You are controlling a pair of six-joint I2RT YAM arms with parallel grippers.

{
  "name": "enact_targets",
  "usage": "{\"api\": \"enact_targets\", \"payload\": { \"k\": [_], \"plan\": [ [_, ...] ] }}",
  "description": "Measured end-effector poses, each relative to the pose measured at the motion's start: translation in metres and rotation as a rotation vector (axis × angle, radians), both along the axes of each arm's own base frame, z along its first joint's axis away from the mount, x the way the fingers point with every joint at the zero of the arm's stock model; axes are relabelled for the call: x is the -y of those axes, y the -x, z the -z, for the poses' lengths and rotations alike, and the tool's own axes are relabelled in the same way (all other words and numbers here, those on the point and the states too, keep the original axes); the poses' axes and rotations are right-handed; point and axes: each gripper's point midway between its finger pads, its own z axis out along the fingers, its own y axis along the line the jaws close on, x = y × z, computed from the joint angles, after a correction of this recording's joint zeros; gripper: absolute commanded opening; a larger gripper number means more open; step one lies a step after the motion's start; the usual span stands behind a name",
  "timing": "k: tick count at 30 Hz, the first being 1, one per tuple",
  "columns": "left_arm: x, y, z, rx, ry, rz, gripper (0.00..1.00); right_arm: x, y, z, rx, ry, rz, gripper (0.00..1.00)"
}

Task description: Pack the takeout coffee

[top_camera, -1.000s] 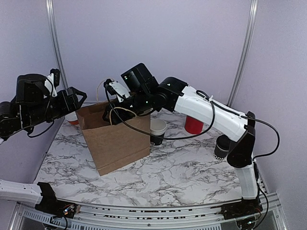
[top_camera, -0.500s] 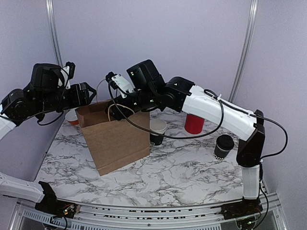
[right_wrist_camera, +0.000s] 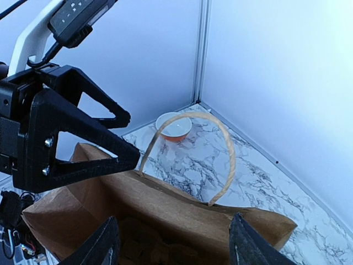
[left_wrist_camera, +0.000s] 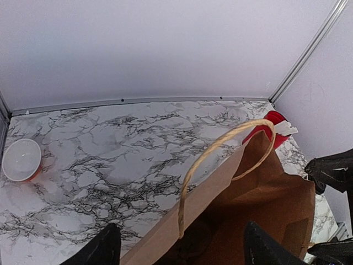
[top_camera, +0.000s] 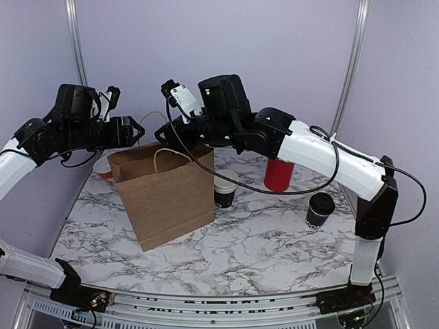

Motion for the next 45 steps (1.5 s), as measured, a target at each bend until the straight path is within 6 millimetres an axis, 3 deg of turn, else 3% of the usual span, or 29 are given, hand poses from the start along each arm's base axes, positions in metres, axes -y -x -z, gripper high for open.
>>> {"api": "enact_targets", "payload": {
  "k": [7, 11, 17, 22, 28, 33, 37, 45],
  "plan": [
    [0.01, -0.011, 0.01, -0.023, 0.001, 0.059, 0.65, 0.008, -0.016, -0.003, 0.073, -0.003, 0.094, 0.68],
    [0.013, -0.019, 0.014, -0.034, 0.012, 0.087, 0.53, 0.015, -0.026, -0.013, 0.106, -0.023, 0.161, 0.68],
    [0.029, -0.023, 0.011, -0.03, 0.07, 0.157, 0.3, 0.031, -0.035, -0.026, 0.124, -0.047, 0.261, 0.68],
    [0.043, -0.025, 0.011, -0.058, 0.14, 0.192, 0.02, 0.047, -0.043, -0.028, 0.083, -0.064, 0.337, 0.68],
    [0.04, -0.029, 0.008, -0.081, 0.246, 0.114, 0.0, 0.084, -0.048, -0.017, -0.018, -0.081, 0.371, 0.68],
    [0.012, -0.022, 0.02, -0.094, 0.352, -0.079, 0.0, 0.118, -0.056, -0.007, -0.093, -0.096, 0.386, 0.69],
    [-0.011, -0.007, 0.014, -0.05, 0.439, -0.228, 0.0, 0.134, -0.061, 0.016, -0.141, -0.068, 0.394, 0.69],
    [-0.03, 0.013, 0.005, 0.028, 0.548, -0.422, 0.0, 0.142, -0.054, 0.1, -0.277, 0.053, 0.375, 0.67]
  ]
}}
